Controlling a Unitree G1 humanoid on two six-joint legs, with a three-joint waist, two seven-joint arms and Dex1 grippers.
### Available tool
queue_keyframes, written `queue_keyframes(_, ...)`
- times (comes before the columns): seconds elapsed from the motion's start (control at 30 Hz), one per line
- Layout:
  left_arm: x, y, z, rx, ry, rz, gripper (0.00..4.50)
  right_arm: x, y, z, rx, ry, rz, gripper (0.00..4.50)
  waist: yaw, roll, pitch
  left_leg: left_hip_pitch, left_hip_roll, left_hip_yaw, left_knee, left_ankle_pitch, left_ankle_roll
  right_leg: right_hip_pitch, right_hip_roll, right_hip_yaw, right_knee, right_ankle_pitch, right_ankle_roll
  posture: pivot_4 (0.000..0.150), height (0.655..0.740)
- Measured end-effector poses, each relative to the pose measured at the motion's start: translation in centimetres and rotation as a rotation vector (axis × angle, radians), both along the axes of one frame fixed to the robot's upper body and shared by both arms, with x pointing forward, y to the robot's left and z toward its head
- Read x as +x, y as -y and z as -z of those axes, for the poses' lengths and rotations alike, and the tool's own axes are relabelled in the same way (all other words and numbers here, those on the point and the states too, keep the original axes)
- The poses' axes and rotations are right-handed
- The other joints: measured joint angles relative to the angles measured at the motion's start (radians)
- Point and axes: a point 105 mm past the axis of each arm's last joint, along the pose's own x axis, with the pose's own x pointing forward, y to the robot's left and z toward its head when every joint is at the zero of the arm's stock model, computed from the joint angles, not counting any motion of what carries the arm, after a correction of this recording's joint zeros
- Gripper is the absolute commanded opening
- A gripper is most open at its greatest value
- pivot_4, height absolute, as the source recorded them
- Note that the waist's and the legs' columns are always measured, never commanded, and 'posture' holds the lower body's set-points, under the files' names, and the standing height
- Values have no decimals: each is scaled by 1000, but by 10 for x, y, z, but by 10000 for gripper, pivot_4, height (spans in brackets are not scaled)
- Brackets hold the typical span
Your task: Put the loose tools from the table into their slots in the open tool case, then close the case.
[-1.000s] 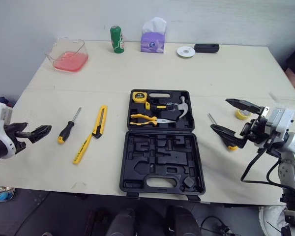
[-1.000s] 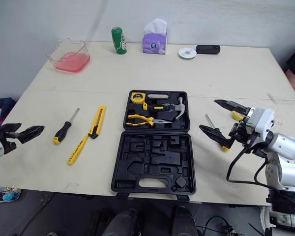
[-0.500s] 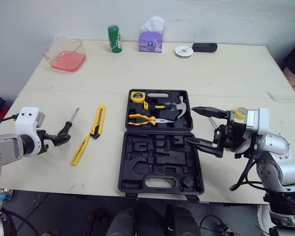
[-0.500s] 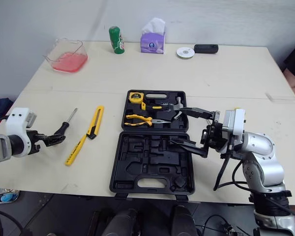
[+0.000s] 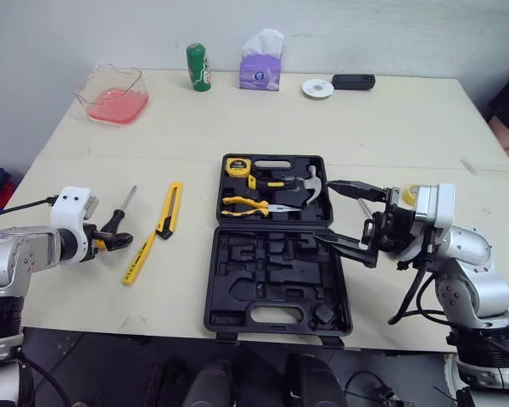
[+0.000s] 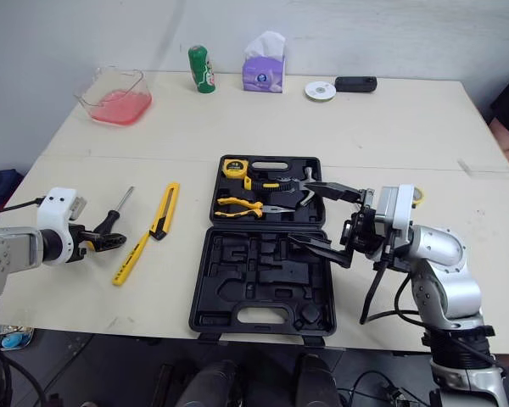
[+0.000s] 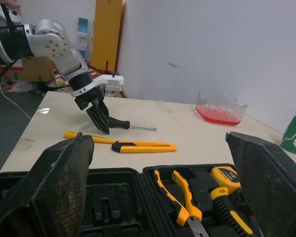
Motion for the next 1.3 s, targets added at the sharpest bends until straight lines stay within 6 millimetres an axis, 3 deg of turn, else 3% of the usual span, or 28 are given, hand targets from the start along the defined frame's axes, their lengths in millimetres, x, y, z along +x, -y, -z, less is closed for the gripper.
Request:
queue_keyframes(0.2, 2, -5, 1, -10, 13, -24, 10100, -2, 0, 3, -3, -9, -2, 45000, 1, 0, 0, 0, 0, 1, 0, 0, 0, 0, 0, 0, 0, 0, 0, 1500, 7400)
queue_keyframes(0.47, 1, -9, 0, -21, 35, -33, 9920, -3, -1, 3, -12, -8, -20, 45000, 1, 0, 0, 0, 0, 0, 0, 0, 0, 0, -1, 0, 0, 0, 0, 1500, 7400)
queue_keyframes(0.53, 8, -1, -4, -55, 113, 14, 9920, -3, -1, 3, -16, -9, -25, 45000, 1, 0, 0, 0, 0, 0, 0, 0, 0, 0, -1, 0, 0, 0, 0, 1500, 7400)
queue_keyframes(0.63, 16, 17, -33, -58, 308, 162, 9920, -3, -1, 0, -25, 0, -31, 45000, 2, -6, 3, -1, 0, 0, 0, 0, 0, -1, -2, -1, -1, 0, 0, 1500, 7400)
queue_keyframes(0.8, 7, 35, -89, 108, 529, 425, 9920, -1, 14, -2, -68, 8, 31, 45000, 0, -7, 4, -2, 0, 0, -1, -1, 0, -1, -2, -1, -5, 0, 0, 1500, 7400)
queue_keyframes(0.83, 7, 37, -91, 110, 538, 438, 9920, -1, 15, -2, -69, 8, 34, 45000, 1, -7, 4, -2, 0, 0, -1, -1, 0, -1, -2, -1, -5, 0, 0, 1500, 7400)
queue_keyframes(0.93, -4, 79, -98, 104, 557, 699, 9920, -1, 33, 6, -115, -21, 106, 45000, 15, -7, 4, -2, 0, 1, 0, -1, 1, 0, -1, -2, -4, 0, 0, 1500, 7400)
queue_keyframes(1.1, -12, 137, -109, 130, 574, 977, 9920, -2, 48, 5, -126, -15, 177, 45000, 25, -7, 4, -2, 0, 1, 1, 0, 2, 0, 1, -2, -3, 0, 0, 1500, 7400)
queue_keyframes(1.3, -17, 185, -92, 126, 476, 1223, 9920, -4, 76, 13, -194, -41, 270, 45000, 24, -7, 5, -3, -1, 2, 1, 0, 2, 0, 3, -2, -3, 1, 1, 1500, 7400)
